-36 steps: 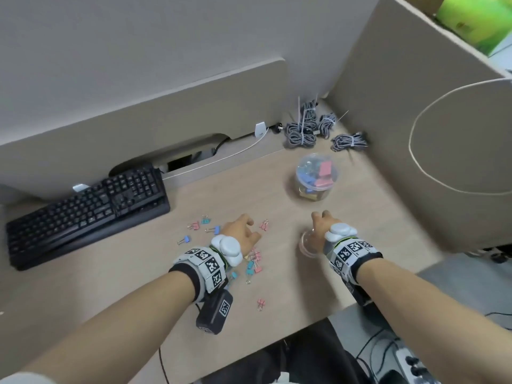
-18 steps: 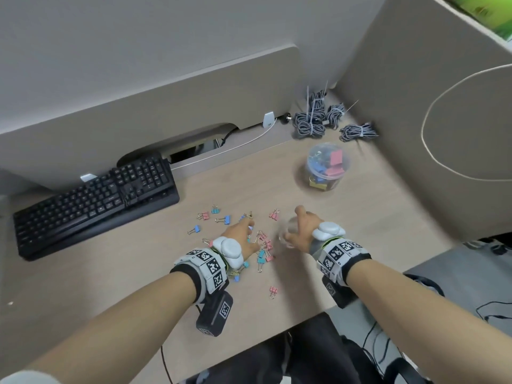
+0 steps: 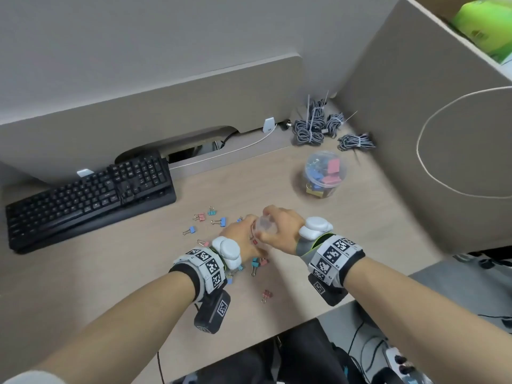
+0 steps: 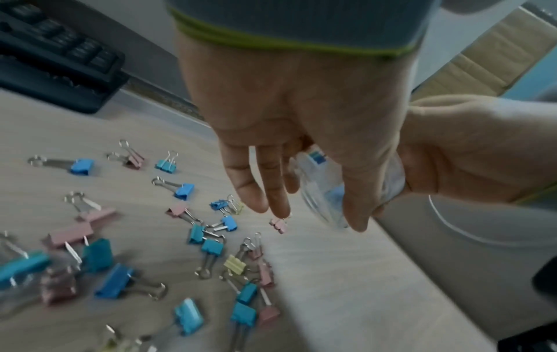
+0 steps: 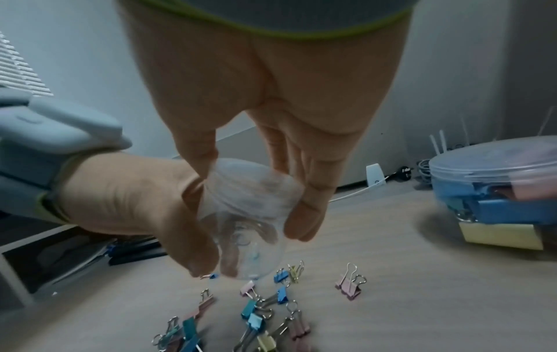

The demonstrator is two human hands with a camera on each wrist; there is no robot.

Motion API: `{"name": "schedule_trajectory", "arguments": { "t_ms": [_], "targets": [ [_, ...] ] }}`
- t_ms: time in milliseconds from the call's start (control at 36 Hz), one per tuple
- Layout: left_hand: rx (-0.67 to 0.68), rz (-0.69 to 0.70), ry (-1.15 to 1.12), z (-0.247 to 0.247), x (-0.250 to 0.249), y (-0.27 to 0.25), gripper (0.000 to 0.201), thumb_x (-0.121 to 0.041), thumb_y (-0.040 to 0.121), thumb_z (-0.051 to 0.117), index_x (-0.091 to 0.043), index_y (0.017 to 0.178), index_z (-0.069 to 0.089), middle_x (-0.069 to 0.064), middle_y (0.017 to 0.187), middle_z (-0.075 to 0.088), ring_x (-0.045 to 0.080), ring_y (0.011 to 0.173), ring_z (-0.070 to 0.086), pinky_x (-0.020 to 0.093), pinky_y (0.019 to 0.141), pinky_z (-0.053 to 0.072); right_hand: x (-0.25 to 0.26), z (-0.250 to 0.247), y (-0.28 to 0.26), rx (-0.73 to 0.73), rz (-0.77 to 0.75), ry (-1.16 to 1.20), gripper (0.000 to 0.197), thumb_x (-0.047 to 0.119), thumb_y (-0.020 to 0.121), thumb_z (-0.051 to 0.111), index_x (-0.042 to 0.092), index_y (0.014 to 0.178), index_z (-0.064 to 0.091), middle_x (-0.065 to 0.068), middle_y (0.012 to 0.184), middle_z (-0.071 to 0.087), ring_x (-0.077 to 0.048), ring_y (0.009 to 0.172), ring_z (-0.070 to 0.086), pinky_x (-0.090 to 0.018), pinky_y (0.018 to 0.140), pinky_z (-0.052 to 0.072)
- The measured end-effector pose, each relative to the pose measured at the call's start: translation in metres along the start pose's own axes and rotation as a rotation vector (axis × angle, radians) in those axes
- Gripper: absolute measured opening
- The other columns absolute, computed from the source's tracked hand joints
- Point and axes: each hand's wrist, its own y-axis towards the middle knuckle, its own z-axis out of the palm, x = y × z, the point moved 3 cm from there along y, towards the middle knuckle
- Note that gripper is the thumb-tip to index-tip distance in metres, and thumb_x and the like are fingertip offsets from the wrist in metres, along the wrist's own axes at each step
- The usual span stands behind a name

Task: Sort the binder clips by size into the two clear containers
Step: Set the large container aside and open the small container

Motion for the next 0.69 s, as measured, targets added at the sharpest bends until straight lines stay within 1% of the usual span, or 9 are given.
{"name": "schedule_trajectory", "arguments": {
  "t_ms": [83, 139, 194, 278, 333, 389, 500, 611, 694],
  "targets": [
    [-0.018, -0.083, -0.003, -0.003, 0.015, -0.003, 0.075, -0.045, 0.067, 0.077, -0.021, 0.129, 0.043, -0.004, 0.101, 0.063, 0.019, 0.087, 0.063, 0.032, 0.072, 0.052, -0.006, -0.003, 0.003, -0.049, -0.058, 0.039, 0.066, 0.04, 0.072, 0.059, 0.015, 0.131, 0.044, -0.009, 0.127, 0.054, -0.031, 0.114, 0.054, -0.036, 0.094, 0.044],
    [-0.055, -0.154, -0.071, -0.005, 0.029, -0.007, 0.075, -0.04, 0.07, 0.078, -0.019, 0.132, 0.041, -0.002, 0.107, 0.062, 0.02, 0.086, 0.06, 0.028, 0.07, 0.048, -0.021, -0.006, 0.008, -0.065, -0.018, -0.003, 0.062, 0.036, 0.078, 0.061, 0.015, 0.133, 0.043, -0.009, 0.129, 0.052, -0.031, 0.115, 0.053, -0.036, 0.096, 0.043],
    [-0.126, -0.234, -0.156, -0.01, 0.044, -0.012, 0.079, -0.031, 0.071, 0.081, -0.018, 0.136, 0.039, 0.0, 0.117, 0.061, 0.02, 0.085, 0.06, 0.025, 0.069, 0.047, -0.04, -0.004, 0.016, -0.022, 0.051, -0.111, 0.058, 0.038, 0.084, 0.059, 0.015, 0.134, 0.041, -0.009, 0.127, 0.052, -0.033, 0.112, 0.055, -0.037, 0.093, 0.045],
    [-0.203, -0.304, -0.235, -0.016, 0.061, -0.019, 0.084, -0.027, 0.072, 0.081, -0.018, 0.141, 0.034, 0.001, 0.12, 0.06, 0.02, 0.079, 0.059, 0.024, 0.063, 0.046, -0.065, 0.007, 0.026, 0.043, 0.145, -0.298, 0.049, 0.045, 0.088, 0.051, 0.016, 0.127, 0.045, -0.007, 0.121, 0.054, -0.034, 0.109, 0.056, -0.04, 0.086, 0.047],
    [-0.254, -0.326, -0.26, -0.018, 0.07, -0.023, 0.086, -0.027, 0.072, 0.081, -0.019, 0.142, 0.031, 0.001, 0.127, 0.06, 0.02, 0.088, 0.058, 0.025, 0.071, 0.047, -0.078, 0.015, 0.034, 0.078, 0.191, -0.379, 0.039, 0.04, 0.09, 0.046, 0.016, 0.121, 0.047, -0.008, 0.118, 0.054, -0.032, 0.11, 0.051, -0.042, 0.087, 0.047],
    [-0.305, -0.36, -0.306, -0.02, 0.082, -0.027, 0.084, -0.026, 0.071, 0.08, -0.018, 0.14, 0.034, 0.001, 0.126, 0.06, 0.02, 0.097, 0.059, 0.026, 0.076, 0.049, -0.088, 0.025, 0.045, 0.101, 0.192, -0.453, 0.034, 0.035, 0.091, 0.046, 0.015, 0.119, 0.047, -0.009, 0.119, 0.05, -0.03, 0.112, 0.047, -0.042, 0.088, 0.046],
    [-0.362, -0.419, -0.399, -0.02, 0.101, -0.041, 0.069, -0.023, 0.072, 0.08, -0.02, 0.129, 0.041, -0.002, 0.111, 0.061, 0.017, 0.09, 0.06, 0.02, 0.063, 0.046, -0.099, 0.038, 0.059, 0.104, 0.182, -0.57, 0.042, 0.036, 0.09, 0.052, 0.014, 0.125, 0.045, -0.01, 0.122, 0.043, -0.029, 0.114, 0.044, -0.04, 0.087, 0.045],
    [-0.403, -0.503, -0.435, -0.016, 0.114, -0.055, 0.068, -0.033, 0.067, 0.08, -0.021, 0.123, 0.043, -0.001, 0.106, 0.064, 0.022, 0.091, 0.064, 0.037, 0.079, 0.056, -0.081, 0.037, 0.069, 0.08, 0.033, -0.644, 0.065, 0.054, 0.078, 0.065, 0.015, 0.124, 0.045, -0.009, 0.123, 0.045, -0.028, 0.112, 0.045, -0.041, 0.089, 0.045],
    [-0.44, -0.513, -0.451, -0.018, 0.113, -0.061, 0.052, -0.039, 0.067, 0.08, -0.027, 0.106, 0.047, 0.0, 0.099, 0.065, 0.023, 0.084, 0.063, 0.043, 0.079, 0.057, -0.053, 0.037, 0.066, 0.135, -0.13, -0.576, 0.062, 0.061, 0.076, 0.06, 0.018, 0.119, 0.046, -0.007, 0.116, 0.048, -0.028, 0.105, 0.049, -0.042, 0.085, 0.048]
  ]
}}
